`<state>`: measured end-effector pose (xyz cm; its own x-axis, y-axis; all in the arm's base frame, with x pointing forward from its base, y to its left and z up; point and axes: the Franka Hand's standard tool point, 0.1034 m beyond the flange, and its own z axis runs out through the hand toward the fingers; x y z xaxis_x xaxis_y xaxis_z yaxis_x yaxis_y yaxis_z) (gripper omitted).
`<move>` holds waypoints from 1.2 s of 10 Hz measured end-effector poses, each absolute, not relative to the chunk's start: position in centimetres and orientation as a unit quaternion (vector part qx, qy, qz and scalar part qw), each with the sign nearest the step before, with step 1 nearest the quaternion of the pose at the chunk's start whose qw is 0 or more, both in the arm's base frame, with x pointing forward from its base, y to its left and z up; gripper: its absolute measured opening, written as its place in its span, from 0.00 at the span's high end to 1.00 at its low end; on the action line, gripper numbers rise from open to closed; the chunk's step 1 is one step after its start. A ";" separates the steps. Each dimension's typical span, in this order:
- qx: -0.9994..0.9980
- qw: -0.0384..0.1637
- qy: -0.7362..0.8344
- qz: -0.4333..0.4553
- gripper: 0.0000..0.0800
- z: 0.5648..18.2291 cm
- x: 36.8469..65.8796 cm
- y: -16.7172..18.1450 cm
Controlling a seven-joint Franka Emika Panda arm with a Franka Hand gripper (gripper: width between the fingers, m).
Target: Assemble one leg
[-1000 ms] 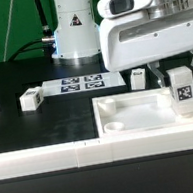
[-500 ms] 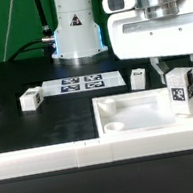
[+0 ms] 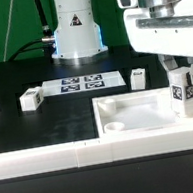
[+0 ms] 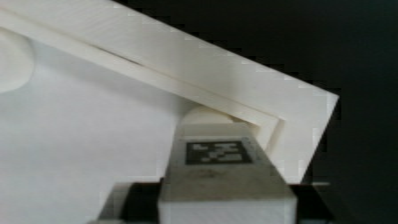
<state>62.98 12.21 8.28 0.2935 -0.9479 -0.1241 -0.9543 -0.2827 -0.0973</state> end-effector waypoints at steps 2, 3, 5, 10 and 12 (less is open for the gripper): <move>-0.826 0.077 0.558 0.018 0.62 8.3 63.0 12.2; -0.846 0.077 0.527 0.018 0.40 8.5 63.1 12.2; -0.912 0.080 0.402 0.004 0.22 8.5 63.3 11.5; -0.990 0.052 0.129 -0.021 0.19 8.3 63.3 11.6; -0.999 0.039 0.026 -0.027 0.19 8.2 63.2 12.1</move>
Offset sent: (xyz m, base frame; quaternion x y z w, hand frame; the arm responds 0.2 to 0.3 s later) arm 0.0059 0.0026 0.0075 0.0015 -0.0210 -0.2560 0.9665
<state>63.23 12.12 8.16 0.9972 -0.0547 0.0518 -0.0505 -0.9956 -0.0787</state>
